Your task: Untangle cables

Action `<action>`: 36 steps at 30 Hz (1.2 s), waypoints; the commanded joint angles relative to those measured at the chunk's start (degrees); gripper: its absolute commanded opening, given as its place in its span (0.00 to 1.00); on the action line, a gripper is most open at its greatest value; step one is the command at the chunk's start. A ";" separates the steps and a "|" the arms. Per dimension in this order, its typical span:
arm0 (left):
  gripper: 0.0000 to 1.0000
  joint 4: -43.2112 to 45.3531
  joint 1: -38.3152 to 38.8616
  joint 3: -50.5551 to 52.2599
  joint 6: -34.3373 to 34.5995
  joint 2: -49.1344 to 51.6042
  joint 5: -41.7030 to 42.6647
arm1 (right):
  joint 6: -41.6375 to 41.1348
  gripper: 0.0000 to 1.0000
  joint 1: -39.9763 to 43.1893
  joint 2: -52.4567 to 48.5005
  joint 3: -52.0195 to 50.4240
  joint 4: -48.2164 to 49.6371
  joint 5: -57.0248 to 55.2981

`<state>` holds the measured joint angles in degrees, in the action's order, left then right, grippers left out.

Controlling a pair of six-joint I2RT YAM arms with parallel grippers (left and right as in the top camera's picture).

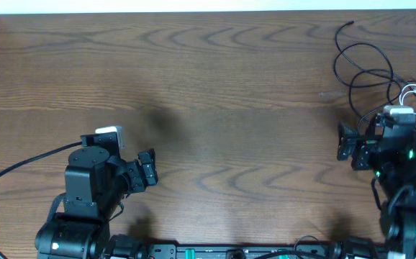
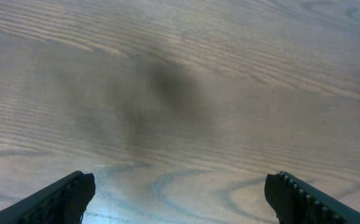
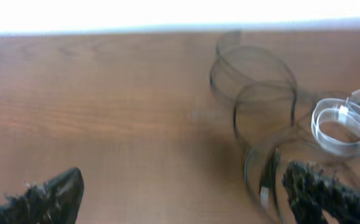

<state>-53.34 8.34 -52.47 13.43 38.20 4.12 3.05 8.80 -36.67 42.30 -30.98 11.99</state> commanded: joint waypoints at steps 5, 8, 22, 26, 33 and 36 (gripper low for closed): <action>0.93 0.04 -0.17 0.28 -0.72 0.04 -0.74 | -0.39 0.99 -4.57 14.97 -15.34 18.67 -0.92; 0.93 0.04 -0.17 0.28 -0.72 0.04 -0.74 | -0.39 0.99 -5.99 20.13 -21.14 25.03 -1.60; 0.93 0.04 -0.17 0.28 -0.74 0.07 -0.74 | -0.22 0.99 -9.18 36.37 -40.85 36.89 -5.20; 0.93 0.04 -0.17 0.28 -0.74 0.07 -0.74 | -0.09 0.99 -9.40 36.39 -41.99 30.93 -5.38; 0.93 0.04 -0.17 0.28 -0.74 0.07 -0.74 | 0.63 0.99 -9.64 36.22 -41.99 27.19 -4.42; 0.93 0.04 -0.17 0.28 -0.72 0.07 -0.72 | 0.63 0.99 -9.64 36.17 -41.99 27.19 -4.57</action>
